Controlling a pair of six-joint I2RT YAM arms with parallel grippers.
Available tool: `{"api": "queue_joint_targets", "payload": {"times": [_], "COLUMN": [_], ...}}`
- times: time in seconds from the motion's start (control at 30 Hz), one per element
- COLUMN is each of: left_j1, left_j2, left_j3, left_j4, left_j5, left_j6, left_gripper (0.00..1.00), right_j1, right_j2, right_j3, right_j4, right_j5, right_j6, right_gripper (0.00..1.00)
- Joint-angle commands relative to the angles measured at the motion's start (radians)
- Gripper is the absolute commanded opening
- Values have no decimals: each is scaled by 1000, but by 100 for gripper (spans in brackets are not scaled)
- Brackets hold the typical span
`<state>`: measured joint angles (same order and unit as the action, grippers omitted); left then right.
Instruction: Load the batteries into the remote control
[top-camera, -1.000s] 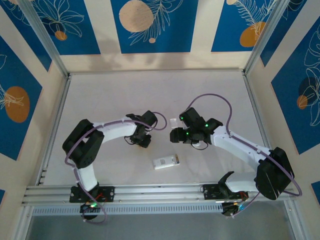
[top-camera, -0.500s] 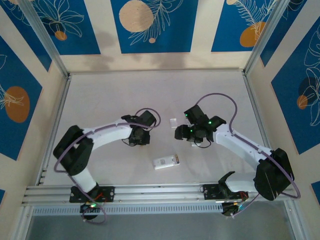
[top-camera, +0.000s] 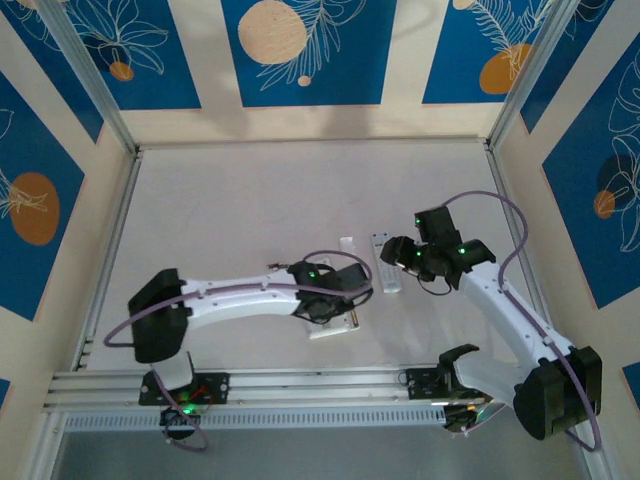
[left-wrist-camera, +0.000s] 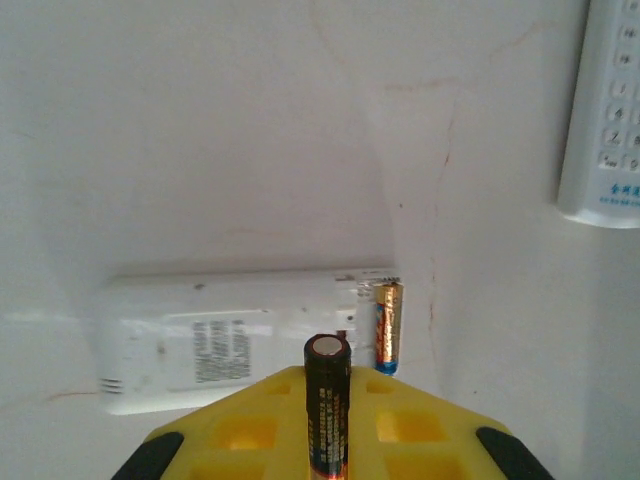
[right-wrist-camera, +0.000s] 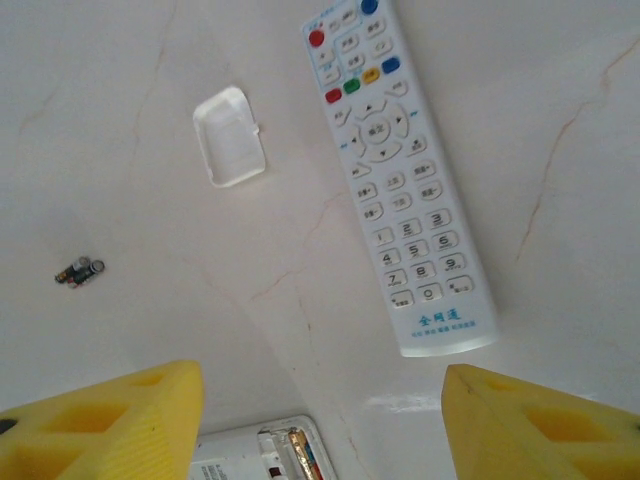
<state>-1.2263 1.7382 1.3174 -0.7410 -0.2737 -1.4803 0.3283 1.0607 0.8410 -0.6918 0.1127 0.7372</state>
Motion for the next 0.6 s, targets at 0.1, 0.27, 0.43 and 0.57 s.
{"api": "queue_joint_targets", "payload": {"times": [0.1,0.27,0.43,0.57], "left_j1": [-21,-21,-21,-20], "left_j2": [116,192,227,249], "left_j3": [83,128,152,163], "left_j4": [-8,-15,-16,-22], "left_j5": [-1,51,45,58], "left_j6": [-135,-135,-126,-118], "left_gripper": [14,15,17,19], "right_j1": [-25,-27,-30,-32], "right_j2": [-56,-53,-42,-41], "right_j3": [-40,-58,-55,-57], "right_j4": [-20,-8,-11,-7], "right_j5": [-49,-54,-54,-54], "right_j6": [-10,-12,-23,-25], "right_gripper": [65,65,65,65]}}
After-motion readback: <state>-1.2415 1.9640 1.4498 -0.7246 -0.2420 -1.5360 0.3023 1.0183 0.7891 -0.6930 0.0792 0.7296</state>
